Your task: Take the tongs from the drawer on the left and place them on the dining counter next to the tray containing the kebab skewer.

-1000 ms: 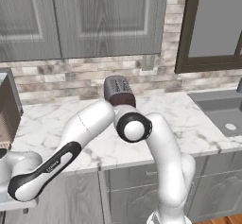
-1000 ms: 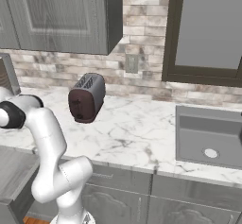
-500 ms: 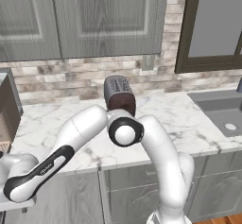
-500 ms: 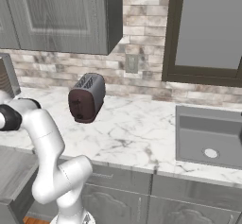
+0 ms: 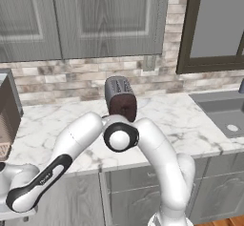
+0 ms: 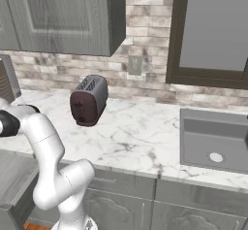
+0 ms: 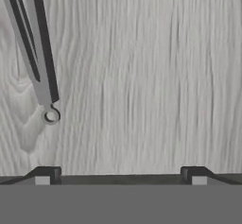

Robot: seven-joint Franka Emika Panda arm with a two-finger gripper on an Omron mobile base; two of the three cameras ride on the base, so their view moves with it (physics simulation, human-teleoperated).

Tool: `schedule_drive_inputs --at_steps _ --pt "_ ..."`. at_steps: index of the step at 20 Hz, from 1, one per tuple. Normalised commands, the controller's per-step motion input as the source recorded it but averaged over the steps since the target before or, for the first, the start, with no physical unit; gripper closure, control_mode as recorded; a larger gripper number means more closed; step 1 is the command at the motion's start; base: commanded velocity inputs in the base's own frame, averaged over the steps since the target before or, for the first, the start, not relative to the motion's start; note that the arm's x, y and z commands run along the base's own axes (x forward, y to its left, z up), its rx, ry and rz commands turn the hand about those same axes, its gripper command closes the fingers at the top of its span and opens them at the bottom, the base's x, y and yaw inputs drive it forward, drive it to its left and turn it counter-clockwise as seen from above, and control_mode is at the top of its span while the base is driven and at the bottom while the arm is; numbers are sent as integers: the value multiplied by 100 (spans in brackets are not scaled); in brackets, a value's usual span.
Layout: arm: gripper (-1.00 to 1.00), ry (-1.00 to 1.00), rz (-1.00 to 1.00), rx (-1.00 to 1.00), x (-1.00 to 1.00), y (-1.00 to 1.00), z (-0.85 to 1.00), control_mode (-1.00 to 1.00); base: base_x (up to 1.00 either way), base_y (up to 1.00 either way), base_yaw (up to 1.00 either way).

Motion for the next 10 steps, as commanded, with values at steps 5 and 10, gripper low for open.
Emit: schedule_drive_inputs --at_steps 5,10 --pt "-100 0 3 0 4 25 -4 -100 0 0 0" --pt "-100 0 3 0 13 24 -10 -100 0 0 0"
